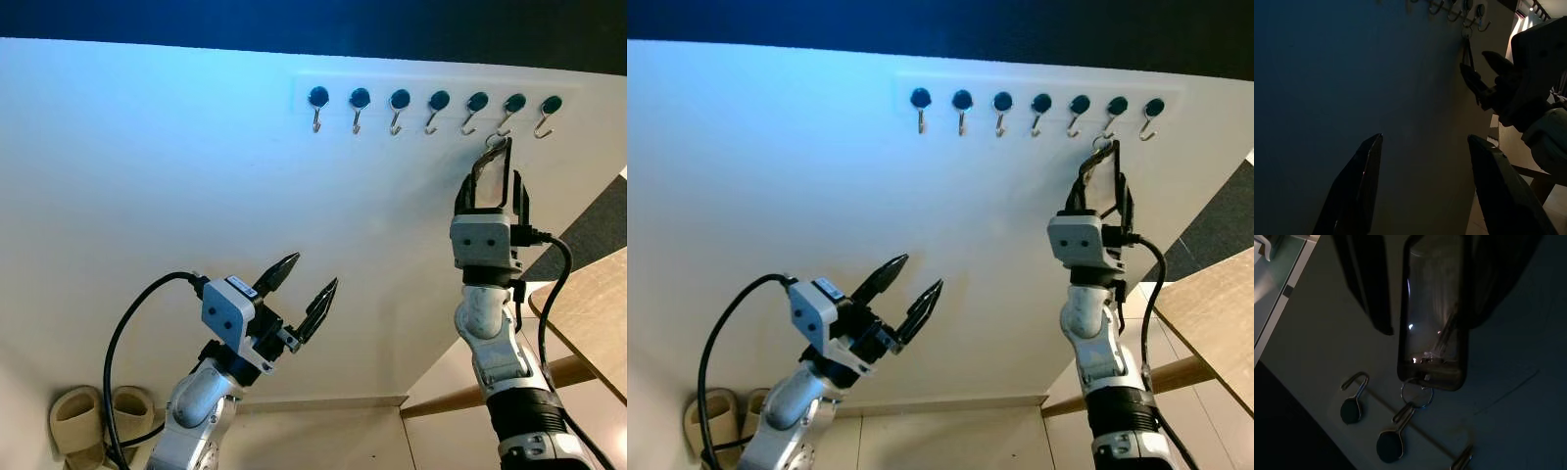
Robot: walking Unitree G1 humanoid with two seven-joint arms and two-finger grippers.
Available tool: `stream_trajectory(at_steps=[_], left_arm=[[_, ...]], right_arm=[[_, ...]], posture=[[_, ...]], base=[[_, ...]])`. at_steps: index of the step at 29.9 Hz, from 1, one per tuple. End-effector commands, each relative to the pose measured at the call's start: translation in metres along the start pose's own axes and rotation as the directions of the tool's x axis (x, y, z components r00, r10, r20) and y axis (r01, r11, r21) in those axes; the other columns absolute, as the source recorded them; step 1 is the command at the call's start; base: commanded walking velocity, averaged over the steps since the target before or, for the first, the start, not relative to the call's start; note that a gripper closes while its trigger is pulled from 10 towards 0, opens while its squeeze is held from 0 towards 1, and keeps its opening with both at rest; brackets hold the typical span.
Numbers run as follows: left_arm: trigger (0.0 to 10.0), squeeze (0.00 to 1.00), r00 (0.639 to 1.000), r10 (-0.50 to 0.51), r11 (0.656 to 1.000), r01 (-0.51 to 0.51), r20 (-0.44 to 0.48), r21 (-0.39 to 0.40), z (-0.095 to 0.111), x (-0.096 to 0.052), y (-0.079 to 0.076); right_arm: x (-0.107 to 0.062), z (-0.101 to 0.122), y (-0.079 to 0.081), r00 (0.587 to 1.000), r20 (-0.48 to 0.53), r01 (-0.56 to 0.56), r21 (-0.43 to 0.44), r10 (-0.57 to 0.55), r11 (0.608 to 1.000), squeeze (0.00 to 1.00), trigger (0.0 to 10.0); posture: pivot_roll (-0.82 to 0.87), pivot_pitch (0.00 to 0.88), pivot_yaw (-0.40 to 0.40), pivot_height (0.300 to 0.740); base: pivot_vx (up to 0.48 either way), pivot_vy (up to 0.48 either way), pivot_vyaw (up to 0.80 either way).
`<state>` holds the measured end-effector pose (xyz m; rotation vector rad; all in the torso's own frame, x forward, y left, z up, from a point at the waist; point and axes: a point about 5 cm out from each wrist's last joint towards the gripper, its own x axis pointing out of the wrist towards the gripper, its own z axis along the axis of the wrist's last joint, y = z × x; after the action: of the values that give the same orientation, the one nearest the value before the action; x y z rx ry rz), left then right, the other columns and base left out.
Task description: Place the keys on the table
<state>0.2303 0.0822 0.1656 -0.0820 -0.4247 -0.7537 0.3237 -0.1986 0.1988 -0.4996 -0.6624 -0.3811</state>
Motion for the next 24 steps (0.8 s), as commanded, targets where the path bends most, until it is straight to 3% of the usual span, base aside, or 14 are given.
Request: stream_trajectory(at_steps=[1,24], left_arm=[[10.0,0.00,1.000,-0.023,1.000,0.023,-0.003,0.018,0.002,0.000,-0.003],[10.0,0.00,0.999,-0.043,0.998,0.043,0.003,0.035,0.006,0.004,-0.005]], right_arm=[[-0.003,-0.001,-0.002,1.000,-0.007,0.003,0.011,-0.003,1.000,0.00,0.0],[0.006,0.010,-0.005,0.999,0.024,0.024,0.059,-0.025,0.998,0.00,0.0]], posture=[[0.07,0.113,-0.078,0.740],[0.07,0.114,-0.077,0.740]], base=[[0.000,0.000,0.00],[0.000,0.000,0.00]])
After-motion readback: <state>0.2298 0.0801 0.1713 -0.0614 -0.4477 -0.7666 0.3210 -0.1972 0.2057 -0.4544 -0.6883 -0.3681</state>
